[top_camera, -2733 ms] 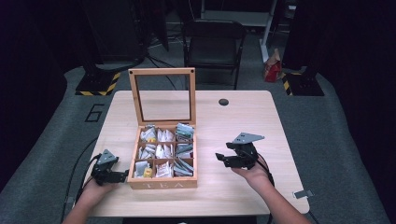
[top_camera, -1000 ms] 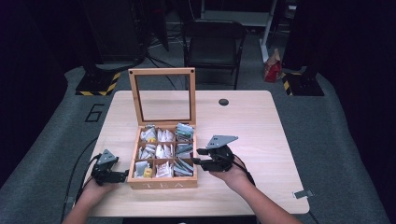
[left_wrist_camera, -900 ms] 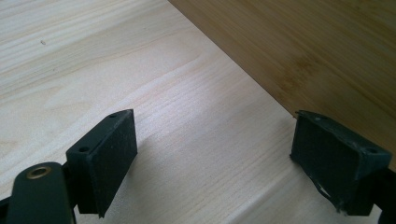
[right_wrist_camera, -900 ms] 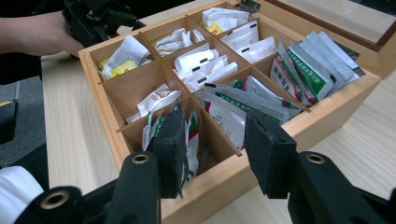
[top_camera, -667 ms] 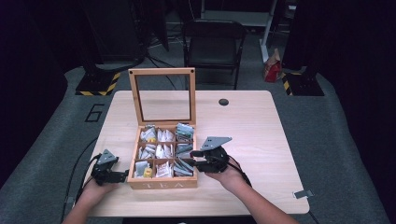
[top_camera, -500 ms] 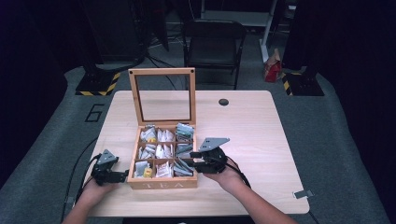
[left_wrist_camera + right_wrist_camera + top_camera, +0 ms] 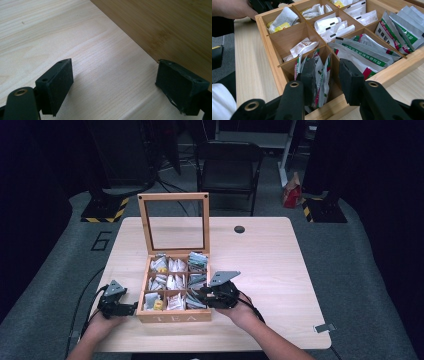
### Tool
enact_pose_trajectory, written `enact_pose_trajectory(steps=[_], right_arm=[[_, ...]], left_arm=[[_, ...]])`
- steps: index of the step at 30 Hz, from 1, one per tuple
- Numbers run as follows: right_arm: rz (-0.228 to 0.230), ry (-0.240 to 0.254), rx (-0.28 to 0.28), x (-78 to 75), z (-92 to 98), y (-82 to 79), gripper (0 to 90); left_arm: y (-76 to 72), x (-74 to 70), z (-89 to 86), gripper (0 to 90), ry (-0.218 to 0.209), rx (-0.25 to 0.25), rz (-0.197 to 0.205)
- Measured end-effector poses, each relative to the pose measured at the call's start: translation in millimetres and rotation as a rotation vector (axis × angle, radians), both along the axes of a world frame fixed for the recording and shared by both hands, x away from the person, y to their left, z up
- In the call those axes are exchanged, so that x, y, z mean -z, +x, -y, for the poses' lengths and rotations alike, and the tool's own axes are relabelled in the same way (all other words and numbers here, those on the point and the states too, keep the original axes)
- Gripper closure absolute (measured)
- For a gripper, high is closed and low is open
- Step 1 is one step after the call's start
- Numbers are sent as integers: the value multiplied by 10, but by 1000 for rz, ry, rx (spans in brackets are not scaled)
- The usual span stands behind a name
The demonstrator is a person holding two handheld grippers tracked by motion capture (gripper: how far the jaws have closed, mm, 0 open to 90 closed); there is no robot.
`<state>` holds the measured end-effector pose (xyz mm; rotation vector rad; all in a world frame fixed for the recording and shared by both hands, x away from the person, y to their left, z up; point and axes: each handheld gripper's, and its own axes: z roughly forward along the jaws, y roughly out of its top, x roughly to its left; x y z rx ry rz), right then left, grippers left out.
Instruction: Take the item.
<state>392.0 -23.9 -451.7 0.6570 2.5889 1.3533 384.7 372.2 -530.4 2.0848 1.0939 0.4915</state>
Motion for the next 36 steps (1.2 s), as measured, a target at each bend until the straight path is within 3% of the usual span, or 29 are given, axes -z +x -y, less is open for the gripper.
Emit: enact_pose_trajectory(steps=[22, 36], right_arm=[[-52, -59, 0, 130, -81, 16, 751], [-47, -87, -21, 153, -133, 31, 855]], left_arm=[[0, 0, 0, 138, -2, 0, -1], [0, 0, 0, 138, -1, 0, 0]])
